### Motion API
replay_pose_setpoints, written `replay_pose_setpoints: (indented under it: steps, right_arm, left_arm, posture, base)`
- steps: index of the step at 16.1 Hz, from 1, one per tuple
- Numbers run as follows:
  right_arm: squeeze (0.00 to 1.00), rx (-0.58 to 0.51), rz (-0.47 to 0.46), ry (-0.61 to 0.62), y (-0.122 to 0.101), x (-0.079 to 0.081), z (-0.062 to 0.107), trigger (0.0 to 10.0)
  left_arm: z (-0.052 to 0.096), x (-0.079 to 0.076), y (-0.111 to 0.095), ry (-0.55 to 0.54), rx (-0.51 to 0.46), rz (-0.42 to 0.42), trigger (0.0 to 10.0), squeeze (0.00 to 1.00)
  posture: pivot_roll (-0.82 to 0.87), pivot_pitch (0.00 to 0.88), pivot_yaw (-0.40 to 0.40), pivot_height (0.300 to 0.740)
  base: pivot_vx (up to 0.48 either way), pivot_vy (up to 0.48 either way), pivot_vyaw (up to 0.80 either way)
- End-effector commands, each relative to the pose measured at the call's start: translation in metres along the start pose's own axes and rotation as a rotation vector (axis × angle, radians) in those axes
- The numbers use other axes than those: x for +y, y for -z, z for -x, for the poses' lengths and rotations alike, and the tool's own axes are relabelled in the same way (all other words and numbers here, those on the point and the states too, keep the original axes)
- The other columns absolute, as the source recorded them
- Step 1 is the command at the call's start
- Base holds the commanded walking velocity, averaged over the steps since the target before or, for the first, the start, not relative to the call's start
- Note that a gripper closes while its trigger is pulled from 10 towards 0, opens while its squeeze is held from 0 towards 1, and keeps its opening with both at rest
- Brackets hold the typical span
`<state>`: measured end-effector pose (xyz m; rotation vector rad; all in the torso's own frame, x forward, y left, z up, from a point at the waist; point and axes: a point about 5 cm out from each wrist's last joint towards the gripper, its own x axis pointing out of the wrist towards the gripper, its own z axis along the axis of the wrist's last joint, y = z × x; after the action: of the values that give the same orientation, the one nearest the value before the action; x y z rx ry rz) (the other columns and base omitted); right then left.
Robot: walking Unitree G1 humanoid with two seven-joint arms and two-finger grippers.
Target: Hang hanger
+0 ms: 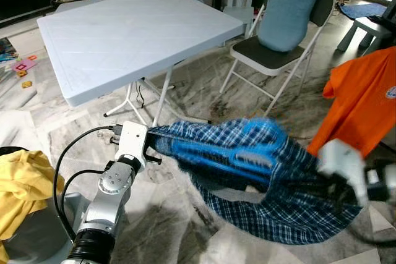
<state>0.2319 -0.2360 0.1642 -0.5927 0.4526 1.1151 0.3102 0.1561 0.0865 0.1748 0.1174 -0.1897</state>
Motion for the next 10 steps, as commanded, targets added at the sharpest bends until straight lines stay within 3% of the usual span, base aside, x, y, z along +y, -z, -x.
replay_pose_setpoints:
  steps: [1,7,10]
  right_arm:
    - [0.00,0.061,0.030,0.022,0.011,0.002,-0.005,10.0]
    - [0.00,0.141,0.152,0.109,0.024,-0.006,-0.024,10.0]
    - [0.00,0.157,0.208,0.037,0.026,-0.004,-0.004,10.0]
  left_arm:
    - [0.001,0.011,-0.002,-0.065,-0.004,0.006,0.0,0.00]
    - [-0.001,0.003,-0.015,-0.052,-0.053,0.019,0.0,0.00]
    - [0.002,0.014,-0.007,-0.089,-0.010,-0.003,0.0,0.00]
  posture:
    - [-0.20,0.043,0.074,0.740]
    - [-0.20,0.048,0.063,0.740]
    - [-0.20,0.051,0.061,0.740]
  base:
    - [0.000,0.000,0.00]
    - [0.000,0.000,0.00]
    - [0.000,0.000,0.00]
